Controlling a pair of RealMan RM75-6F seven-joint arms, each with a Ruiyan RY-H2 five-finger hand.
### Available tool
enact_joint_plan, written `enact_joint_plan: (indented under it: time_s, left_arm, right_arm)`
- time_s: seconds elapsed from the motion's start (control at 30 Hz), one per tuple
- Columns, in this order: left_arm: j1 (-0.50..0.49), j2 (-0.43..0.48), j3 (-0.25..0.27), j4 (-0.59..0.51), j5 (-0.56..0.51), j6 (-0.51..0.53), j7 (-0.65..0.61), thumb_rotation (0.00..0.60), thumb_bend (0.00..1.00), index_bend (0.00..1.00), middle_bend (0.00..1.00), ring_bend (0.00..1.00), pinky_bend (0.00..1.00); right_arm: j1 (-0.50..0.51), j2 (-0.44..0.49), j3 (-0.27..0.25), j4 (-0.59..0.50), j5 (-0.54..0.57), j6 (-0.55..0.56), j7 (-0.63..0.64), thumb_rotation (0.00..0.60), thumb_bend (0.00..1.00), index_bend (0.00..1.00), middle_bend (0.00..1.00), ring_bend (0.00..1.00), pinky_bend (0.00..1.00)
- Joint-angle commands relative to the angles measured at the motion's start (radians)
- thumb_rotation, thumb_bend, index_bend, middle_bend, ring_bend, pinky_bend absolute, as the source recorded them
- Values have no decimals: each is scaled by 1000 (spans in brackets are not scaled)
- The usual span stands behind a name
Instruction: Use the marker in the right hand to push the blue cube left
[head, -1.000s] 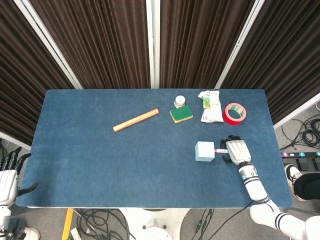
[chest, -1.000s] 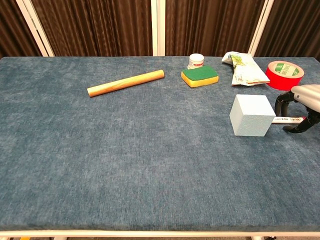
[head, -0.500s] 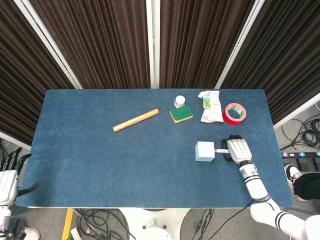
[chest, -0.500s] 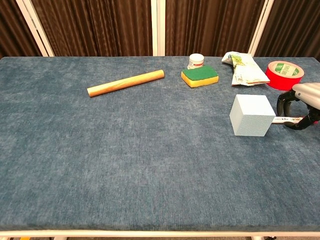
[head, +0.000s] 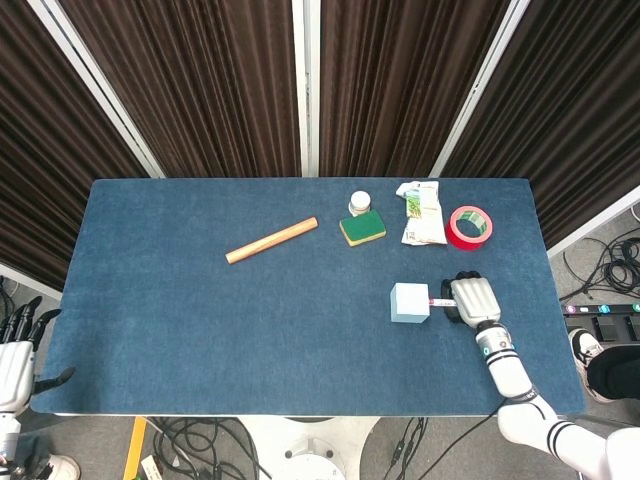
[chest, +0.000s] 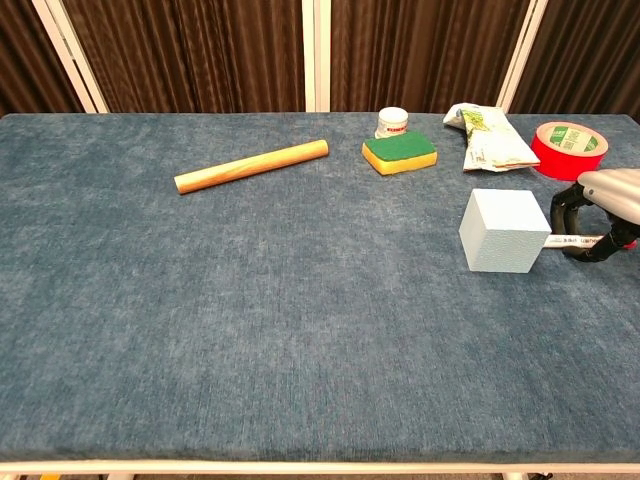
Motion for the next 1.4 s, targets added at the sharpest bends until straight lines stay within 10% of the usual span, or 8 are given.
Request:
enact_joint_plan:
  time_s: [0.03,0.7,1.4]
  left_arm:
    - [1,-1,-1,2,0,2,-2,600,45,235,144,64,121]
    - [-1,2,-2,-13,10,4,12,600,46,235,144,64,121]
    - [11,-1,3,3,4,7,-8,600,46,235,144,64,121]
  right_arm:
    - [1,-1,1,1,0,3,-2,600,288,539,535,275,249]
    - [16,109,-18,-89,-27,-27,8,600,334,575,561,290,255]
    - [120,26,16,-214,-18,-48,-127,600,335,582,563,296,255]
